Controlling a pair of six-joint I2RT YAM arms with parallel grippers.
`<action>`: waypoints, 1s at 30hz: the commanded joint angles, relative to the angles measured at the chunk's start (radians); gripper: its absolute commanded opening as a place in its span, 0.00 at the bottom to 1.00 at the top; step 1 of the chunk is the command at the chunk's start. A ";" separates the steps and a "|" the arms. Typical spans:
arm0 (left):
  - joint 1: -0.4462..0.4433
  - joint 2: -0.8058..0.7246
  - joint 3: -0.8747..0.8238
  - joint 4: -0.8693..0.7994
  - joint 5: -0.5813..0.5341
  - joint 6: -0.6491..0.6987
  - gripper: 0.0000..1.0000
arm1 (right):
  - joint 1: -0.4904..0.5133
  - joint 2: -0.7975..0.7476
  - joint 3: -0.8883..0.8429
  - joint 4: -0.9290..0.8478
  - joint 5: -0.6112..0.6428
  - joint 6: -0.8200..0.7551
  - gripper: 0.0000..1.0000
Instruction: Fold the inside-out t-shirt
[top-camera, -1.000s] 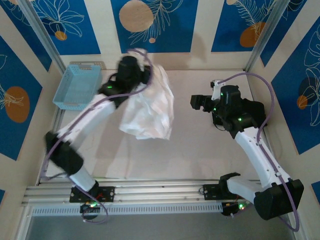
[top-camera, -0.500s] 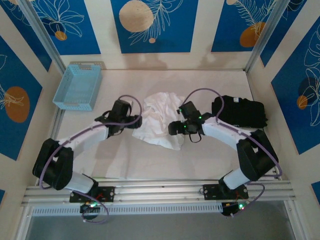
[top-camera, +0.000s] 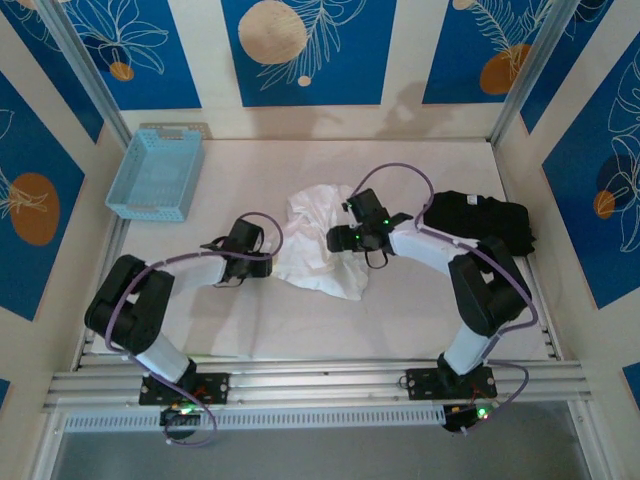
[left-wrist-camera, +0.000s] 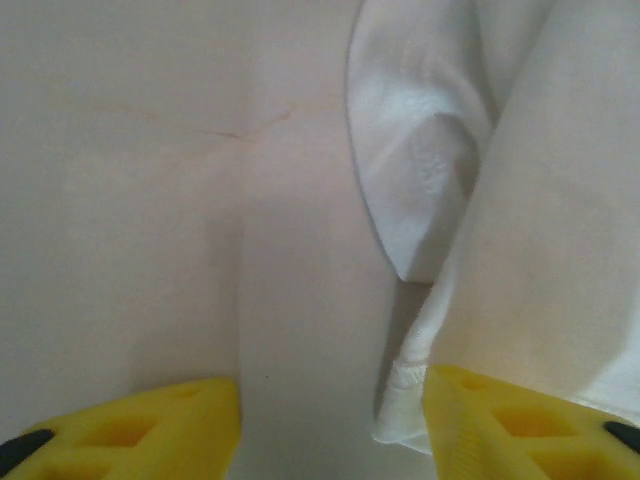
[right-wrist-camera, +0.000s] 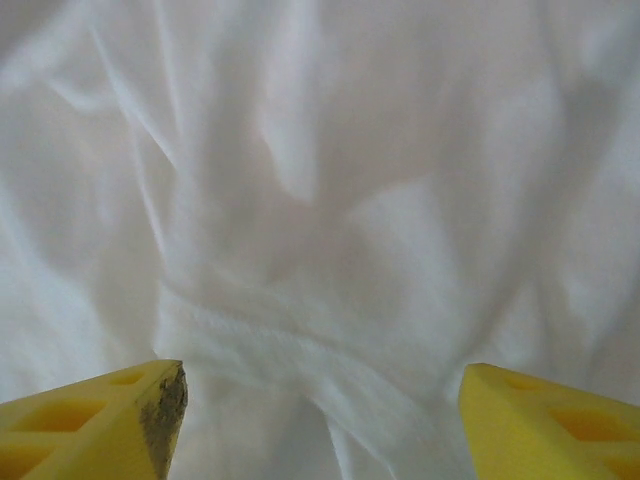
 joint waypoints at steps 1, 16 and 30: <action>-0.012 0.096 -0.003 0.188 0.143 -0.014 0.40 | 0.008 0.073 0.069 0.044 -0.056 -0.018 0.69; -0.011 0.057 -0.030 0.323 0.228 -0.041 0.00 | -0.035 0.067 0.147 0.005 0.021 -0.056 0.02; 0.045 -0.403 0.092 0.139 -0.024 0.022 0.00 | -0.221 -0.273 0.222 -0.055 -0.335 -0.016 0.00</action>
